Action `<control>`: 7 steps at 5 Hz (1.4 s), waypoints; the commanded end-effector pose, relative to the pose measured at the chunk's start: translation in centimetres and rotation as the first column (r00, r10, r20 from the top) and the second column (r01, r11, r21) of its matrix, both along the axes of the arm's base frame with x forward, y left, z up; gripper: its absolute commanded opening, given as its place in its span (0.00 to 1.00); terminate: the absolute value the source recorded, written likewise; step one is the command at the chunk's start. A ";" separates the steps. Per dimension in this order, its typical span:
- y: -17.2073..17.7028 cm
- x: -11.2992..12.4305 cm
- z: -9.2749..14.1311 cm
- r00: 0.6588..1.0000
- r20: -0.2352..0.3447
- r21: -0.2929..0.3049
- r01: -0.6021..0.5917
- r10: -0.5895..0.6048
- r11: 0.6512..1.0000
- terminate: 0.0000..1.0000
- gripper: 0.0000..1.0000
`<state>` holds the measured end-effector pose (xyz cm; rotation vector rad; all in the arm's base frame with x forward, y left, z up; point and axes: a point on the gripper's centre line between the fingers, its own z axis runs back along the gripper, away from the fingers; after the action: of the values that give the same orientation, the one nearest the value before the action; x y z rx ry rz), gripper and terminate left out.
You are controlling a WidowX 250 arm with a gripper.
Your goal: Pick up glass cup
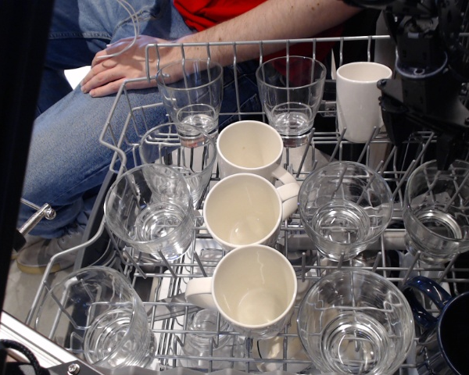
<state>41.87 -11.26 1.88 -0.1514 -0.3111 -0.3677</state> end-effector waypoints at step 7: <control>-1.9 1.2 -4.9 0.988 0.146 0.099 -0.065 0.050 0.993 0.00 0.00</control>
<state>42.00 -12.68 -4.70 -0.0091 -0.3785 -0.3376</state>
